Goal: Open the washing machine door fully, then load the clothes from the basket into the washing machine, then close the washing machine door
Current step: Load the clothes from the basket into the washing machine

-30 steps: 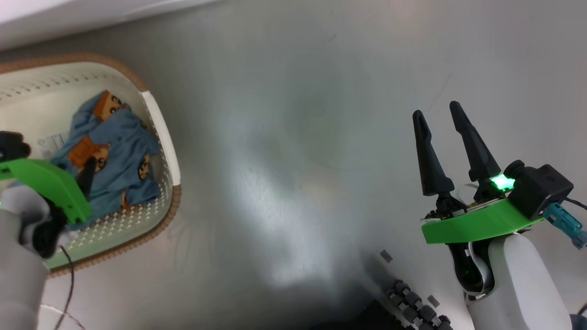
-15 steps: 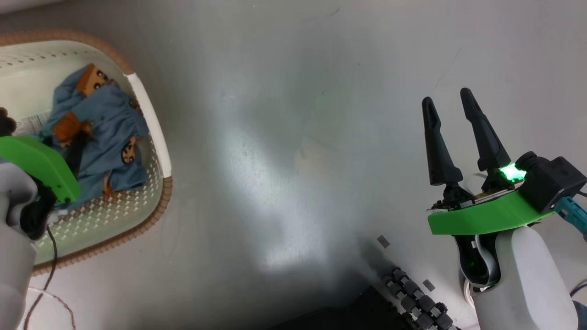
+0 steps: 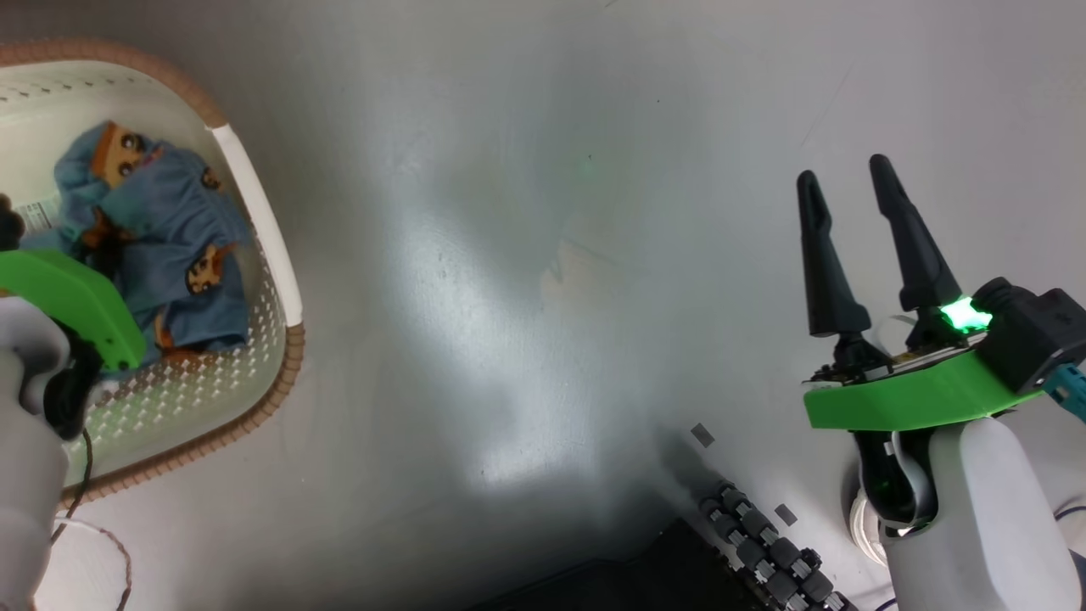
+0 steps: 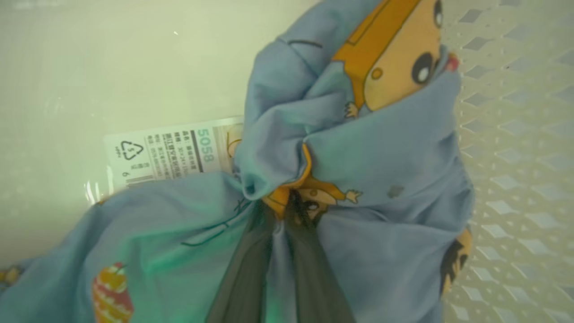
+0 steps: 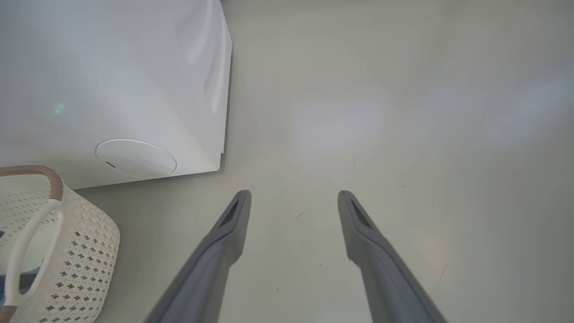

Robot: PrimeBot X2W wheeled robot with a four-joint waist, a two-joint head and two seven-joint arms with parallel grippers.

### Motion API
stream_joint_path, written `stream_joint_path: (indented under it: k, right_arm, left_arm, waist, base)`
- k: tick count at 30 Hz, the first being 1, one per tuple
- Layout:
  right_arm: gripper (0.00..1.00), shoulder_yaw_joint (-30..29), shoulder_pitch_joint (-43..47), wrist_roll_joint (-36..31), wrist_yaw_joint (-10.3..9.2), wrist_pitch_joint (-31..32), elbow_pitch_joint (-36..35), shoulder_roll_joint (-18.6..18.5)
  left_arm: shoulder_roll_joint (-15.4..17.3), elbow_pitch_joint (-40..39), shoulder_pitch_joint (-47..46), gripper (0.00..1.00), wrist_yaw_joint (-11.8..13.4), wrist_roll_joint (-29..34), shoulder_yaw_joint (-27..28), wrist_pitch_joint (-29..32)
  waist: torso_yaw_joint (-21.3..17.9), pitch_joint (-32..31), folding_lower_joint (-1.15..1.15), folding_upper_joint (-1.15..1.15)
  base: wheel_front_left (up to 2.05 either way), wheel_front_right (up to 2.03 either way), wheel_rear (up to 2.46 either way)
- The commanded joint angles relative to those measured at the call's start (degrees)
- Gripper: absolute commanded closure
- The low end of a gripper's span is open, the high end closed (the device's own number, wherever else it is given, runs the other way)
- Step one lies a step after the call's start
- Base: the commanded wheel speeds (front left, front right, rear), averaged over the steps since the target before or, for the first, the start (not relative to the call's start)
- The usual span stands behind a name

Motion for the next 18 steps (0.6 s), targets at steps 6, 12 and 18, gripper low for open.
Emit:
stream_joint_path:
  k: [6, 12, 18]
  right_arm:
    - [0.00, 0.02, 2.00, -1.18, 0.09, -0.43, -0.64, -0.46]
    - [0.00, -0.59, 2.27, -1.24, 0.09, -0.43, 0.34, -0.46]
    - [0.00, -1.45, 3.04, -1.41, 0.09, -0.43, 1.51, -0.46]
  left_arm:
    - [0.45, 1.85, -0.08, 1.00, -0.16, -0.54, -0.49, -3.28]
    - [-0.70, 2.28, 1.54, 1.00, -0.16, -2.15, -1.18, -7.85]
    - [-2.23, 3.13, 4.37, 1.00, -0.16, -3.39, -1.61, -12.24]
  waist:
    - [0.99, -1.08, 0.00, 0.00]
    - [3.13, -4.79, 0.00, 0.00]
    - [5.64, -9.56, 0.00, 0.00]
  base:
    - [0.00, 0.00, 0.00]
    - [0.00, 0.00, 0.00]
    - [0.00, 0.00, 0.00]
